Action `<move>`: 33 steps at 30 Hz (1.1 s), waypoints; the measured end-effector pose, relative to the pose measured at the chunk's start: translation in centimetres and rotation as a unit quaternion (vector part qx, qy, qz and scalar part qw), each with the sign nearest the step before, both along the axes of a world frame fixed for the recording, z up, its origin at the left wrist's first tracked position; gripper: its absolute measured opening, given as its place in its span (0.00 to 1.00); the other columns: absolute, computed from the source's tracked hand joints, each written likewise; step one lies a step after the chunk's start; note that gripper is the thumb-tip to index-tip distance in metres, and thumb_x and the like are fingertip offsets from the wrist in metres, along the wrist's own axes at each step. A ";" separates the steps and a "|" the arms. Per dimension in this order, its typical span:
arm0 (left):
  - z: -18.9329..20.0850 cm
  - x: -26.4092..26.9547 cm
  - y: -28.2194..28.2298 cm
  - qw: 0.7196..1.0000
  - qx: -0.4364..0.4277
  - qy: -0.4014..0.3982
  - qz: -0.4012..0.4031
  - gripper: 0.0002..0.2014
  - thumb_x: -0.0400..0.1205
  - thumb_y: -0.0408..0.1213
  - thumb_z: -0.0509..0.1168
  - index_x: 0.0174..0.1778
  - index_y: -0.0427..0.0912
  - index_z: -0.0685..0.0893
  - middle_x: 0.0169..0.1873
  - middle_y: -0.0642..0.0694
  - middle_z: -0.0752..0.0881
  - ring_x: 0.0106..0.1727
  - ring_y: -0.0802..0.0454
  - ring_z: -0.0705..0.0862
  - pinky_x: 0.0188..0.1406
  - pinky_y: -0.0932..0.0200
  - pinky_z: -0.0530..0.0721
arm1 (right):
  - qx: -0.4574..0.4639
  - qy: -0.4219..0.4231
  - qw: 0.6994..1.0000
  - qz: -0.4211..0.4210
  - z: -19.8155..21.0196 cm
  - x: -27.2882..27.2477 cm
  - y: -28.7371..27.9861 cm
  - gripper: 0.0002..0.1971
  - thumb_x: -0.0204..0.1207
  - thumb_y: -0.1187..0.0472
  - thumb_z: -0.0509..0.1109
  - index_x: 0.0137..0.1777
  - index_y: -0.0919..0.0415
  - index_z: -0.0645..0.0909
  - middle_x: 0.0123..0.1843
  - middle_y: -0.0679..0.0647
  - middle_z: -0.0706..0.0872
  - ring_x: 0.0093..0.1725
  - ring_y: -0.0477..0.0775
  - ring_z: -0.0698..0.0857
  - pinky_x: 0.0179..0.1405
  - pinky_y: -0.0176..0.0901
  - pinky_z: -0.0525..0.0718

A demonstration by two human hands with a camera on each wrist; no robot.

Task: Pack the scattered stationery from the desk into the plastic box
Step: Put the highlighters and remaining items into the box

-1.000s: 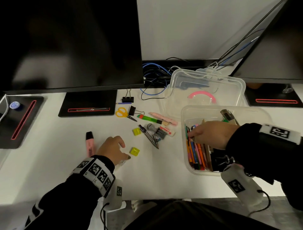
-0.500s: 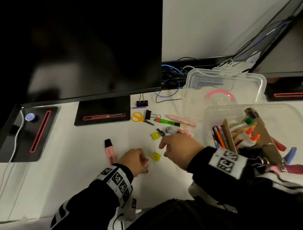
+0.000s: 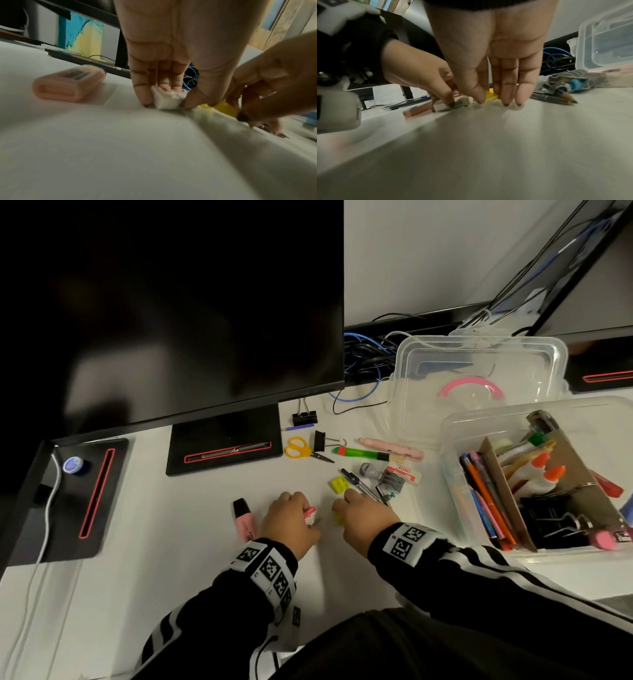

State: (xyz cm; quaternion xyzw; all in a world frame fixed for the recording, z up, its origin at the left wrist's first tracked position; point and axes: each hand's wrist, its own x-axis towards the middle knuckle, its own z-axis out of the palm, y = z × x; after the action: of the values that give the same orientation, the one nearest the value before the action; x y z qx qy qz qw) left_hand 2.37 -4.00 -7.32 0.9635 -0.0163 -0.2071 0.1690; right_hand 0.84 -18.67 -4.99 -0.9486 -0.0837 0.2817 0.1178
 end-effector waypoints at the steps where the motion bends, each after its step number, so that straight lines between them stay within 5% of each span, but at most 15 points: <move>1: 0.0 0.2 0.0 1.000 0.000 -0.005 0.006 0.15 0.74 0.44 0.66 0.55 0.46 0.77 0.54 0.47 0.77 0.55 0.47 0.78 0.55 0.52 0.78 | 0.006 -0.013 1.000 -0.011 0.1 0.4 0.2 0.22 0.77 0.67 0.59 0.72 0.60 0.70 0.67 0.58 0.70 0.65 0.63 0.75 0.59 0.54 0.81; 6: 0.1 0.9 0.0 1.000 0.003 -0.010 0.019 0.18 0.75 0.45 0.65 0.61 0.47 0.78 0.57 0.48 0.77 0.57 0.47 0.80 0.56 0.54 0.78 | 0.011 -0.073 0.997 -0.008 0.2 2.7 1.1 0.24 0.77 0.69 0.58 0.75 0.63 0.66 0.71 0.58 0.66 0.67 0.61 0.72 0.59 0.55 0.80; 14: 1.7 2.9 0.8 0.995 -0.035 -0.070 0.053 0.18 0.74 0.43 0.64 0.61 0.47 0.79 0.54 0.48 0.77 0.55 0.48 0.79 0.53 0.53 0.80 | 0.004 -0.026 0.999 -0.037 -0.2 2.5 0.8 0.17 0.85 0.63 0.52 0.72 0.64 0.68 0.69 0.60 0.70 0.67 0.64 0.73 0.62 0.54 0.78; 19: 2.1 3.8 0.2 0.995 -0.055 -0.068 0.044 0.17 0.74 0.43 0.65 0.59 0.48 0.79 0.52 0.49 0.77 0.53 0.49 0.79 0.52 0.54 0.79 | 0.002 -0.035 0.998 -0.050 -1.6 1.6 -0.4 0.16 0.83 0.65 0.52 0.68 0.65 0.70 0.63 0.60 0.71 0.63 0.63 0.75 0.48 0.49 0.75; 22: 2.3 4.4 -0.9 0.995 -0.080 -0.063 0.014 0.18 0.73 0.41 0.66 0.60 0.48 0.80 0.54 0.48 0.78 0.55 0.48 0.79 0.56 0.53 0.79 | 0.007 -0.024 0.999 -0.048 -1.6 0.1 -1.2 0.15 0.83 0.65 0.49 0.66 0.66 0.70 0.55 0.61 0.70 0.61 0.64 0.78 0.44 0.47 0.69; 25: 2.6 5.2 -2.7 0.992 -0.098 -0.070 -0.033 0.20 0.73 0.40 0.67 0.62 0.48 0.81 0.57 0.48 0.78 0.56 0.48 0.79 0.58 0.50 0.80 | 0.004 -0.019 0.999 -0.034 -1.0 -1.6 -2.1 0.15 0.83 0.67 0.51 0.67 0.67 0.71 0.65 0.62 0.70 0.60 0.63 0.76 0.48 0.50 0.74; 33: 3.0 7.0 -8.8 0.970 -0.080 -0.088 -0.214 0.19 0.76 0.37 0.65 0.64 0.48 0.79 0.57 0.48 0.79 0.61 0.49 0.73 0.62 0.56 0.75 | 0.001 -0.022 1.000 -0.018 -0.7 -4.6 -4.6 0.18 0.82 0.67 0.52 0.71 0.64 0.68 0.66 0.60 0.69 0.62 0.63 0.74 0.54 0.52 0.76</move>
State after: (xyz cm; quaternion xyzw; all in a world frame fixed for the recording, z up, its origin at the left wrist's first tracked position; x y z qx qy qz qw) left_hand 9.39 -12.80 -4.37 0.9355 -0.2530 -0.1510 0.1952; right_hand -3.73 -23.30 -5.65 -0.9558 -0.0695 0.2586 0.1214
